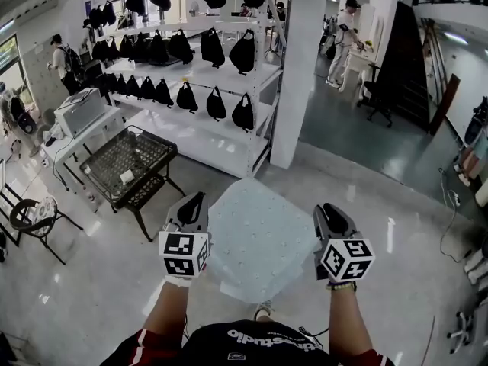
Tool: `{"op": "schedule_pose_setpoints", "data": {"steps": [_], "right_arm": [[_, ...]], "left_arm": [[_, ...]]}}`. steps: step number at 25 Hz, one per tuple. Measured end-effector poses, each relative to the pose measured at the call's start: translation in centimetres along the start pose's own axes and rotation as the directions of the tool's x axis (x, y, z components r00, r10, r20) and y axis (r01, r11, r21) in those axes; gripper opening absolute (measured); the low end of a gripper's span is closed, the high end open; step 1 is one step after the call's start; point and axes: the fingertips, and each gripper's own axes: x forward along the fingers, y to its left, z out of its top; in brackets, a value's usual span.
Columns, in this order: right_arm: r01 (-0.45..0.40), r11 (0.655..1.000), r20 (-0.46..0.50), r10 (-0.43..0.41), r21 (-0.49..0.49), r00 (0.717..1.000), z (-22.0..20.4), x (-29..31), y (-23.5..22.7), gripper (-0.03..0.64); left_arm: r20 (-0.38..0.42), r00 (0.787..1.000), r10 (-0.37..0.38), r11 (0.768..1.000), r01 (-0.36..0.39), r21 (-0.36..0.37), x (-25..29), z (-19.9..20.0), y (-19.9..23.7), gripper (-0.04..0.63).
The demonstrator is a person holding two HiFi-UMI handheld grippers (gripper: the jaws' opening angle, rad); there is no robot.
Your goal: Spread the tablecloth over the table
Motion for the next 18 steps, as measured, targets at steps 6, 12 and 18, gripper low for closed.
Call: {"op": "schedule_pose_setpoints", "data": {"steps": [6, 12, 18], "right_arm": [[-0.020, 1.000, 0.005, 0.020, -0.022, 1.000, 0.3, 0.5, 1.0, 0.104], [-0.014, 0.999, 0.012, 0.015, -0.048, 1.000, 0.8, 0.5, 1.5, 0.078], [0.000, 0.998, 0.013, 0.001, -0.065, 1.000, 0.7, 0.6, 1.5, 0.054]], "left_arm": [[0.020, 1.000, -0.006, 1.000, 0.006, 0.010, -0.4, 0.5, 0.2, 0.015], [0.033, 0.999, -0.019, 1.000, 0.018, 0.009, -0.5, 1.1, 0.1, 0.014], [0.033, 0.999, -0.028, 1.000, 0.028, -0.004, -0.5, 0.6, -0.2, 0.014]]}}
